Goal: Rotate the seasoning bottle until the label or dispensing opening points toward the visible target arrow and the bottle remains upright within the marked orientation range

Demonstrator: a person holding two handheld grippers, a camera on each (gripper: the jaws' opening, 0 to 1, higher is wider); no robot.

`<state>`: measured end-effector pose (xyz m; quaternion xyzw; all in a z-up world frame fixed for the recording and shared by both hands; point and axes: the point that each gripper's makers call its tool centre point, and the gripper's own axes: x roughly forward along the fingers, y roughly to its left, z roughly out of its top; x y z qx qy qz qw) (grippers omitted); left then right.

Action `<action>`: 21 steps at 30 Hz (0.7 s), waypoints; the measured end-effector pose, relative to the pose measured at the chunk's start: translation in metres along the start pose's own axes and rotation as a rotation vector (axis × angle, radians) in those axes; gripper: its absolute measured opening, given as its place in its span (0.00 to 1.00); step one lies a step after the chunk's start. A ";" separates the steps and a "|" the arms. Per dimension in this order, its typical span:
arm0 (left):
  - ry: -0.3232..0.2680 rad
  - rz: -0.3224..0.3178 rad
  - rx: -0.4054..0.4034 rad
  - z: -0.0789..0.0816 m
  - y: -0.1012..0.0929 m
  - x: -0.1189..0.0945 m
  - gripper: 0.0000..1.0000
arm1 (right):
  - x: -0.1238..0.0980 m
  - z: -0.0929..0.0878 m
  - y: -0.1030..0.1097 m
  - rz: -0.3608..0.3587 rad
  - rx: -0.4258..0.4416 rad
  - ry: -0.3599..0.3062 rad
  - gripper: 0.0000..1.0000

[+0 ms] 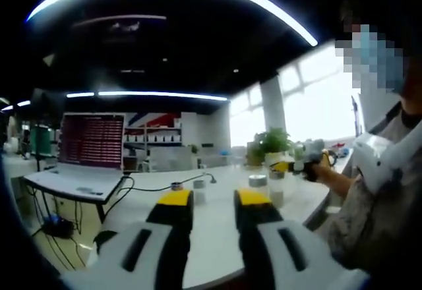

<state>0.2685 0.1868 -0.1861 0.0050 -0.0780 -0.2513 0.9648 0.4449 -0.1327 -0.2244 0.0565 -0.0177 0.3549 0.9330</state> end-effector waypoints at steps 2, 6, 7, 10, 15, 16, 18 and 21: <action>-0.004 -0.002 0.000 0.001 -0.001 0.000 0.26 | 0.001 -0.002 -0.003 -0.030 -0.010 0.005 0.49; -0.013 0.003 -0.002 0.002 0.002 -0.002 0.26 | 0.004 -0.008 0.002 0.000 0.015 0.016 0.41; -0.013 0.005 -0.003 0.002 0.002 -0.003 0.26 | 0.004 -0.009 0.001 -0.001 0.012 0.017 0.42; -0.010 0.008 -0.003 0.001 0.003 -0.003 0.26 | 0.004 -0.012 0.003 0.019 -0.031 0.024 0.41; -0.014 0.007 -0.004 0.002 0.003 -0.003 0.26 | 0.002 -0.012 0.003 0.043 0.000 0.022 0.41; -0.012 0.006 -0.005 0.001 0.003 -0.002 0.26 | 0.002 -0.012 0.004 0.058 0.003 0.027 0.41; -0.008 0.004 -0.005 0.000 0.002 -0.002 0.26 | 0.002 -0.013 0.005 0.086 0.014 0.044 0.41; -0.006 -0.001 -0.003 0.000 0.000 -0.001 0.26 | 0.001 -0.015 0.012 0.165 -0.005 0.080 0.41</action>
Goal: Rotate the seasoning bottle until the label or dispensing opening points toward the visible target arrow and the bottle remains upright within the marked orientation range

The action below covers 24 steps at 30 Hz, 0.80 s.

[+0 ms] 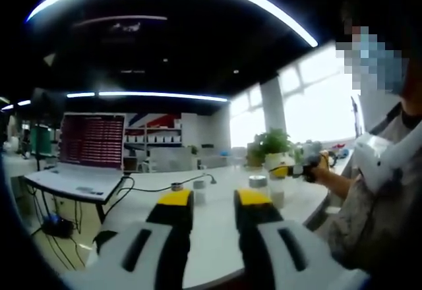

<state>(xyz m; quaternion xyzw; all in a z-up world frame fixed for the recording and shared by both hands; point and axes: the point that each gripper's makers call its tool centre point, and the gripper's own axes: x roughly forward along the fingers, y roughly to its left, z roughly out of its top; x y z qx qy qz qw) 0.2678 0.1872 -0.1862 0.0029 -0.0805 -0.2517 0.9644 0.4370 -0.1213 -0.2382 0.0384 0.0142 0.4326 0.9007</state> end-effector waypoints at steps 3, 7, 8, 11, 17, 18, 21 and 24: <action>-0.003 -0.003 0.001 0.001 -0.002 0.000 0.26 | 0.000 -0.002 0.001 0.070 0.002 0.045 0.41; -0.008 -0.002 0.001 0.003 -0.001 -0.002 0.26 | 0.000 -0.002 0.000 0.135 0.030 0.063 0.41; -0.009 -0.001 0.000 0.004 -0.001 -0.003 0.26 | -0.001 -0.002 0.001 0.146 0.026 0.063 0.41; -0.007 -0.001 0.002 0.004 -0.002 -0.003 0.26 | -0.001 -0.003 0.001 0.182 0.044 0.071 0.41; -0.001 -0.006 0.006 0.004 -0.003 -0.001 0.26 | -0.001 -0.004 0.004 0.269 0.009 0.090 0.41; -0.002 -0.006 0.006 0.004 -0.003 -0.001 0.26 | -0.001 -0.004 0.004 0.276 0.013 0.095 0.41; -0.002 -0.003 0.004 0.004 -0.003 -0.001 0.26 | 0.000 -0.005 0.006 0.319 0.008 0.116 0.41; -0.002 -0.003 0.004 0.004 -0.003 -0.001 0.26 | 0.001 -0.005 0.007 0.349 0.003 0.115 0.41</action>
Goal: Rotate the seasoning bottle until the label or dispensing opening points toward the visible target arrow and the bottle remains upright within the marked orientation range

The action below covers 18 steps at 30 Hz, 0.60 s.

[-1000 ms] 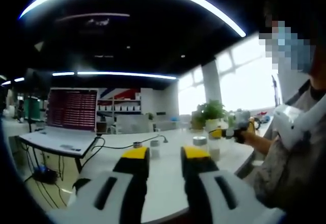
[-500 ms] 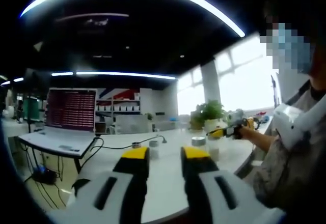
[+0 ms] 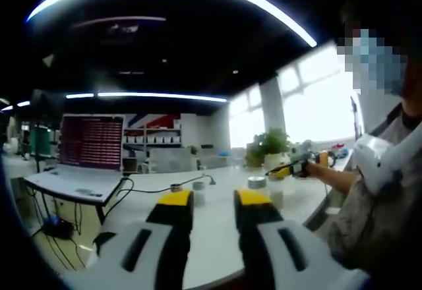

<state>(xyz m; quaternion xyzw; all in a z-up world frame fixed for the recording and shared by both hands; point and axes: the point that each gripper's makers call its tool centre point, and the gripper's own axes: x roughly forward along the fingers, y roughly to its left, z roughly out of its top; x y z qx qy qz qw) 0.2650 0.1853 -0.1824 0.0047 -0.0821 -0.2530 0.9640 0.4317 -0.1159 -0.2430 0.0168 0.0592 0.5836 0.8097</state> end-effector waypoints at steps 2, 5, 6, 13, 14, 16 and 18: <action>0.000 0.000 0.000 0.000 0.000 0.000 0.26 | 0.002 0.000 0.002 -0.013 -0.032 0.002 0.41; 0.001 0.000 0.002 0.000 0.000 0.001 0.26 | 0.002 0.006 -0.008 -0.140 -0.156 -0.034 0.53; 0.002 0.000 0.000 -0.001 0.000 0.001 0.26 | 0.002 0.009 -0.009 -0.168 -0.126 -0.056 0.59; 0.006 -0.003 -0.002 -0.003 0.001 0.002 0.26 | -0.007 0.013 0.002 -0.309 -0.061 -0.151 0.48; 0.005 -0.001 -0.003 -0.003 0.001 0.001 0.26 | -0.009 0.014 0.001 -0.343 -0.061 -0.160 0.49; 0.005 0.004 -0.003 -0.003 0.003 0.000 0.26 | -0.014 0.012 -0.005 -0.432 -0.047 -0.152 0.45; 0.003 0.007 -0.004 -0.003 0.004 -0.001 0.26 | -0.021 0.001 -0.013 -0.529 0.014 -0.115 0.41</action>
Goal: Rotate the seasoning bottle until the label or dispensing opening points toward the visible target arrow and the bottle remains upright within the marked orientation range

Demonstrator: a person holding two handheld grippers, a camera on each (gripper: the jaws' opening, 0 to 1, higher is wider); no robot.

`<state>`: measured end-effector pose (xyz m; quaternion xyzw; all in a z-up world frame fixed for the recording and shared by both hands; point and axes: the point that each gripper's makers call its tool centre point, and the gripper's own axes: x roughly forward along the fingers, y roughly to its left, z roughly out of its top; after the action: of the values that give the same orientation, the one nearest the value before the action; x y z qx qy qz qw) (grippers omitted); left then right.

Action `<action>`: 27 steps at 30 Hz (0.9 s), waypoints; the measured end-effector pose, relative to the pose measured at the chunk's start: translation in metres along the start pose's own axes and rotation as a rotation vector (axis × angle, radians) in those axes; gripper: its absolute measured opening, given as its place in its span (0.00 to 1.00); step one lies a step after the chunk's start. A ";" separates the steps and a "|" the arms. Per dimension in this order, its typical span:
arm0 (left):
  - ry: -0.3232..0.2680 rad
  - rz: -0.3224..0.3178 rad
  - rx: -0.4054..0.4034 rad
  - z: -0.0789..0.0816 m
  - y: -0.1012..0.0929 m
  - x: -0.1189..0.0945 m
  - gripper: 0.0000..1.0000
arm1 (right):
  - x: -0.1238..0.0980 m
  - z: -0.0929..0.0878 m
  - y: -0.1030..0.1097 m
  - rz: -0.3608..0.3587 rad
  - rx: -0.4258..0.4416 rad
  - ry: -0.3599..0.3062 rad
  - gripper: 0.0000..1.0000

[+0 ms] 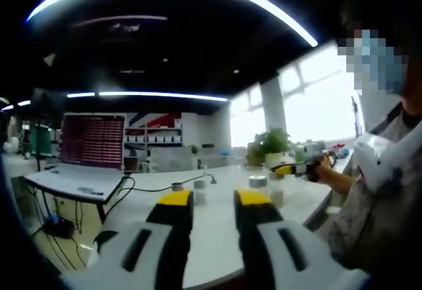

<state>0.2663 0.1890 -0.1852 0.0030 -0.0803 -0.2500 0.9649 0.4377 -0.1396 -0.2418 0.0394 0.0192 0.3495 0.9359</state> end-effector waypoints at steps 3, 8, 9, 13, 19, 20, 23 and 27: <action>-0.002 -0.004 0.001 0.000 -0.001 0.000 0.26 | 0.000 -0.001 0.005 -0.011 0.008 -0.029 0.44; 0.013 -0.011 0.003 -0.003 -0.001 0.001 0.26 | 0.003 0.001 0.000 -0.057 -0.069 -0.020 0.42; 0.011 -0.012 0.001 -0.003 -0.001 0.001 0.26 | 0.003 0.002 0.001 -0.051 -0.065 -0.021 0.41; 0.005 -0.014 -0.002 -0.002 0.000 0.000 0.26 | 0.003 0.001 0.003 -0.031 -0.048 -0.023 0.38; 0.001 -0.037 -0.001 -0.002 0.000 0.005 0.26 | 0.003 0.000 0.004 0.017 -0.040 0.006 0.37; 0.001 -0.043 -0.001 -0.002 0.000 0.006 0.26 | 0.002 -0.001 0.004 0.024 -0.039 0.007 0.37; 0.003 -0.065 -0.004 -0.003 0.001 0.011 0.26 | 0.001 -0.001 0.005 0.058 -0.029 0.009 0.37; -0.005 -0.097 -0.006 0.001 0.002 0.016 0.26 | 0.000 -0.002 0.006 0.126 -0.013 0.027 0.37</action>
<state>0.2811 0.1827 -0.1816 0.0031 -0.0816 -0.2967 0.9515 0.4334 -0.1345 -0.2434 0.0298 0.0273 0.4083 0.9120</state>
